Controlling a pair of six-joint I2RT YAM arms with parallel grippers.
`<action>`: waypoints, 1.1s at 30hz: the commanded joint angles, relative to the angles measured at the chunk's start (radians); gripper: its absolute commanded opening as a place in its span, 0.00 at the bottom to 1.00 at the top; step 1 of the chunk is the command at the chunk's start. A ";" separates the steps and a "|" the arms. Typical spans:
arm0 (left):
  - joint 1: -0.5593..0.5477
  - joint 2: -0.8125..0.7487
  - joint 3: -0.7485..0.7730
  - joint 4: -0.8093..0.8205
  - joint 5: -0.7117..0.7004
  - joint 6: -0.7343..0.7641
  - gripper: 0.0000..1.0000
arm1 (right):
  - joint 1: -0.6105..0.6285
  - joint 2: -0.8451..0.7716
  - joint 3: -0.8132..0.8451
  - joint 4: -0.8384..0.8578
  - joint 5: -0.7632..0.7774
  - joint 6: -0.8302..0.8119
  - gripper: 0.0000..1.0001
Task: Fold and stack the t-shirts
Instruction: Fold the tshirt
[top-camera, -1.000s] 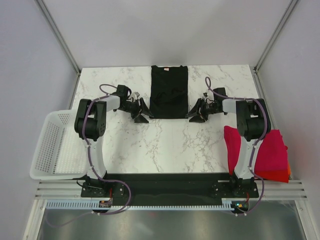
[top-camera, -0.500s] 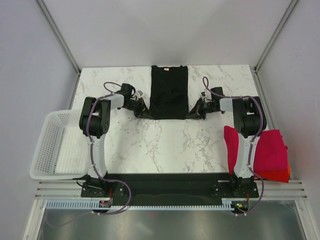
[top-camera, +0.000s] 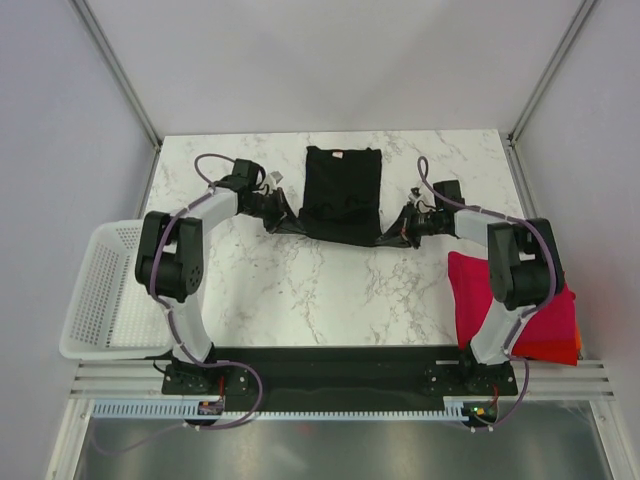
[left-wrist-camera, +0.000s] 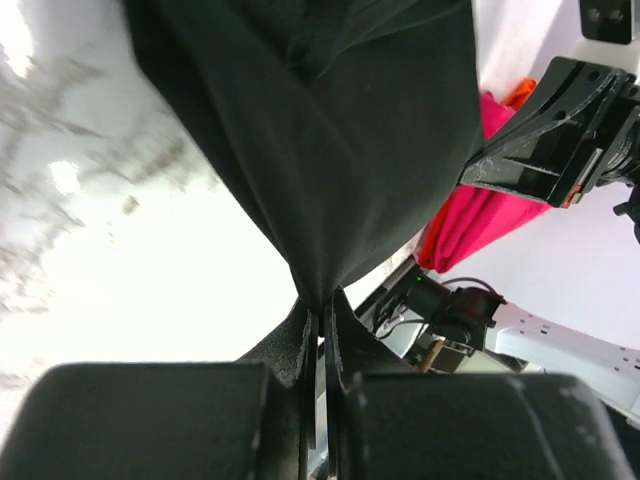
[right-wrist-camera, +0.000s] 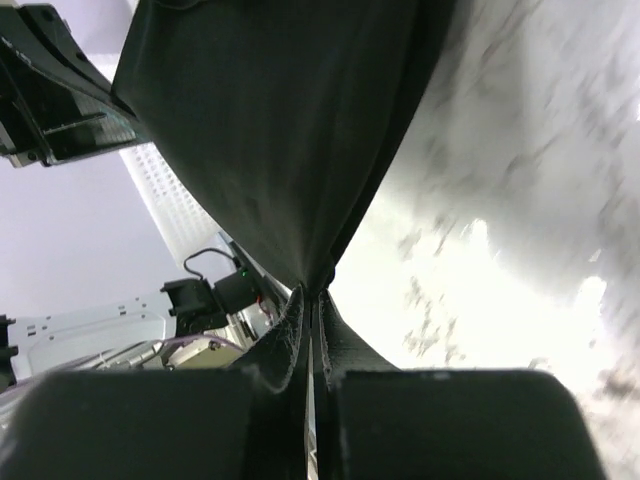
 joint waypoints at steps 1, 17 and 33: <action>-0.009 -0.095 -0.037 -0.026 -0.004 0.025 0.02 | -0.004 -0.113 -0.063 -0.021 -0.036 -0.004 0.00; -0.063 -0.301 -0.183 -0.023 -0.050 0.038 0.02 | -0.006 -0.380 -0.210 -0.078 -0.032 -0.029 0.00; -0.066 -0.301 -0.157 -0.005 -0.046 0.071 0.02 | -0.006 -0.411 -0.206 -0.037 0.013 -0.033 0.00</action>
